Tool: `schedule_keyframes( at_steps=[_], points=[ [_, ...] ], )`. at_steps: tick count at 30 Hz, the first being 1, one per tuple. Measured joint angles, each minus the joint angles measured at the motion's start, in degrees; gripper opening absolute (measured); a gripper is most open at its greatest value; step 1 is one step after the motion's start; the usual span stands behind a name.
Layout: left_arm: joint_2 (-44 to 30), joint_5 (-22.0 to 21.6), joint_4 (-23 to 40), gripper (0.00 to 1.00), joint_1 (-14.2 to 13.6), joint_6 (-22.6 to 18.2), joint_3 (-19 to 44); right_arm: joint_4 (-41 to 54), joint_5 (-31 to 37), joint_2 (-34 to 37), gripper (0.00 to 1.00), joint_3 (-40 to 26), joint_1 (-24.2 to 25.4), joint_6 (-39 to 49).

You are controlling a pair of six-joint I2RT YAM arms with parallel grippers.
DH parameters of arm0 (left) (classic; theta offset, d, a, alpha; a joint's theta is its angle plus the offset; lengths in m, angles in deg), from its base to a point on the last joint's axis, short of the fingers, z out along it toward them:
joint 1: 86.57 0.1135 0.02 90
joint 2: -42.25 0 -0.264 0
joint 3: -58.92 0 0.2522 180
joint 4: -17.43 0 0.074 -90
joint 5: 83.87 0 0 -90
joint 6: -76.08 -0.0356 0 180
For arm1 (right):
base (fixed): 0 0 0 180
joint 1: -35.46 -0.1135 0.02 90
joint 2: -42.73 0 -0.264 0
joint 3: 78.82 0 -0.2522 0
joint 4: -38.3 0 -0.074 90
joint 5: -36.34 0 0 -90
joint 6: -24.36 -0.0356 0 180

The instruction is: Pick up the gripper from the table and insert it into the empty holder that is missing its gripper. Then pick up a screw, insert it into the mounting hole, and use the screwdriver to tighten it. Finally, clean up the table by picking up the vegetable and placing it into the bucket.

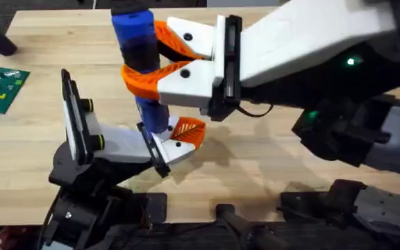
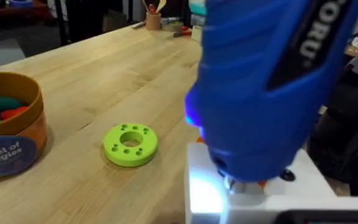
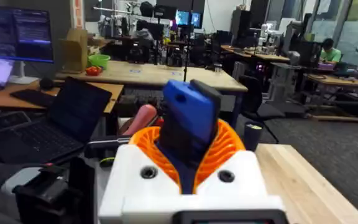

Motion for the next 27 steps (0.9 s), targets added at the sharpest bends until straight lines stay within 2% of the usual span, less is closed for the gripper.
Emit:
schedule_keyframes(
  at_steps=[16, 27],
  points=[
    [-0.02, 0.0, -0.04, 0.014, 0.0, 0.0, 0.0, -0.01, -0.42, 0.05, 0.071, -0.38, 0.0, 0.9],
    [-0.01, -0.02, -0.04, 0.014, 0.0, 0.0, 0.0, 4.17, -5.69, 0.07, 0.071, -3.96, 1.6, 1.51]
  ],
)
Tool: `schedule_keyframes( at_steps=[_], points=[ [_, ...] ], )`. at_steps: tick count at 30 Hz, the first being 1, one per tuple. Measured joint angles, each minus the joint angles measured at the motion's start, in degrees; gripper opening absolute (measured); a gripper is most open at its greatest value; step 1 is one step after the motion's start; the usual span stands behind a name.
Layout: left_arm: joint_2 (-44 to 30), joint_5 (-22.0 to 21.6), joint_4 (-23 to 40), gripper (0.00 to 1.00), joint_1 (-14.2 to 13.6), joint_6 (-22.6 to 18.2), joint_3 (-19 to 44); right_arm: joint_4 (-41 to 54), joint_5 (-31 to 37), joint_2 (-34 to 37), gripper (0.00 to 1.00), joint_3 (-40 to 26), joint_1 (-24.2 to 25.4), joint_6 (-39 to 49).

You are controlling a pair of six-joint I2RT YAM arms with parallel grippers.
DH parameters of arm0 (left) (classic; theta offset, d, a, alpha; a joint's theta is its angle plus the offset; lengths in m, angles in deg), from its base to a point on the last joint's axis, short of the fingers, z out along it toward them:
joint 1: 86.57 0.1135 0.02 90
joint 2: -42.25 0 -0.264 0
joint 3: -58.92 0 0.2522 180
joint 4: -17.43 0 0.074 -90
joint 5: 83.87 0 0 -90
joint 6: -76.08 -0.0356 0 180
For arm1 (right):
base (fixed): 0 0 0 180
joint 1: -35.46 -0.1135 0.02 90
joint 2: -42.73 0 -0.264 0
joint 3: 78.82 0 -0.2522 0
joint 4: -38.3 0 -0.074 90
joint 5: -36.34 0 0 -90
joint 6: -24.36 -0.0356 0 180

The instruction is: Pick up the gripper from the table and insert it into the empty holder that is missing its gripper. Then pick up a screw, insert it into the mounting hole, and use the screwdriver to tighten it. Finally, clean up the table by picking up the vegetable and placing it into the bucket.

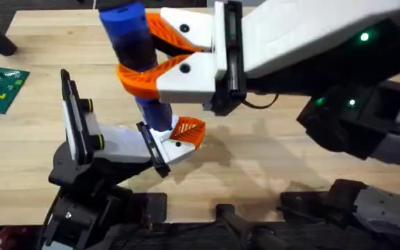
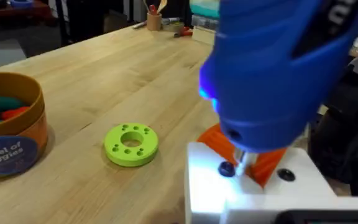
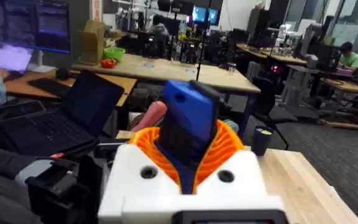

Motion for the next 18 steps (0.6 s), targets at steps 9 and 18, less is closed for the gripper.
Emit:
schedule_keyframes(
  at_steps=[9, 18],
  points=[
    [-0.01, 0.0, 0.0, 0.014, 0.0, 0.0, 0.0, 0.29, -2.8, 0.0, 0.071, -0.21, 2.0, 1.07],
    [-0.01, 0.0, 0.0, 0.014, 0.0, 0.0, 0.0, 0.44, -3.52, 0.0, 0.071, -0.21, 2.0, 2.42]
  ],
)
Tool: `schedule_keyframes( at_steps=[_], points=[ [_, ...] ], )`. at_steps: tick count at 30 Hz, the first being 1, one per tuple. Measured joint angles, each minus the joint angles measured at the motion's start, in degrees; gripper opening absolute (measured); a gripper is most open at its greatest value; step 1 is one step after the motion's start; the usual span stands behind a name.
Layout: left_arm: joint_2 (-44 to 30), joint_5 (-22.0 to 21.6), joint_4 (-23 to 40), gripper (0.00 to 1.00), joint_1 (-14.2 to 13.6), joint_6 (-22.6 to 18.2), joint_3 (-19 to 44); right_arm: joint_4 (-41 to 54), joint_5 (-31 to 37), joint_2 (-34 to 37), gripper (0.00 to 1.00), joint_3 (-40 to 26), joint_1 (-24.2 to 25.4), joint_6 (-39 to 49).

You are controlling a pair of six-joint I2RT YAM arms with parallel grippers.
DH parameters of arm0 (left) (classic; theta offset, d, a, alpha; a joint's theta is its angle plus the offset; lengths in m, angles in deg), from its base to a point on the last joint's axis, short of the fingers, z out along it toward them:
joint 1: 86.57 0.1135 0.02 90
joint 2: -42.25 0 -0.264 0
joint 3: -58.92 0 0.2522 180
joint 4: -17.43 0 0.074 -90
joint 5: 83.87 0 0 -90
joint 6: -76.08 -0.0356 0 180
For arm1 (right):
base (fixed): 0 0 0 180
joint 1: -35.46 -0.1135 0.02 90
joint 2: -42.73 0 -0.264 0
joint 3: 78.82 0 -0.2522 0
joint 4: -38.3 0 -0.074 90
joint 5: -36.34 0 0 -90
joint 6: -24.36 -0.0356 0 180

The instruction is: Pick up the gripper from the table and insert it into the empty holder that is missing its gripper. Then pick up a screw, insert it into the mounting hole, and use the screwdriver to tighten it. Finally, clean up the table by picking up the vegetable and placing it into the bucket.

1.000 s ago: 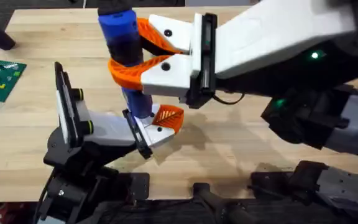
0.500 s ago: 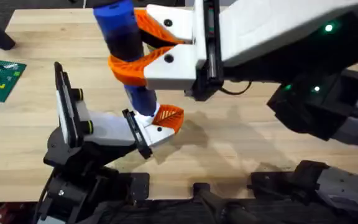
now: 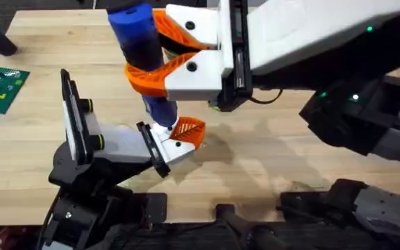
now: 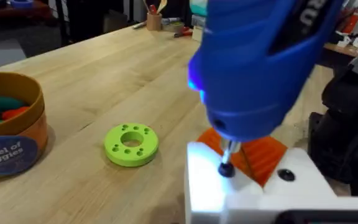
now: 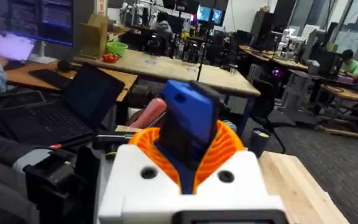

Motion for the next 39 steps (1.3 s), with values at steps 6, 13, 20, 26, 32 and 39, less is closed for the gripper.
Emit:
schedule_keyframes(
  at_steps=[6, 13, 20, 26, 32, 39],
  points=[
    [0.0, 0.0, 0.0, 0.014, 0.0, 0.0, 0.0, 2.14, 0.0, 0.0, 0.071, -0.02, 0.0, 0.18],
    [0.0, 0.0, 0.0, 0.014, 0.0, -0.02, 0.0, 2.84, 0.0, 0.0, 0.071, -0.11, 0.0, 0.18],
    [0.0, 0.0, 0.0, 0.014, 0.0, -0.02, 0.0, 2.85, 0.0, 0.0, 0.071, -0.11, 0.0, 0.18],
    [0.0, -0.02, 0.0, 0.014, 0.0, -0.02, 0.0, 0.73, -0.04, 0.25, 0.071, -0.12, -0.01, 0.89],
    [0.01, -0.02, -0.01, 0.014, 0.0, -0.02, 0.0, 0.39, -0.19, 0.37, 0.071, -3.19, 0.0, 1.06],
    [0.0, -0.02, -0.01, 0.014, 0.0, -0.02, 0.0, 2.7, -0.22, 0.37, 0.071, -7.6, 0.18, 1.6]
  ],
)
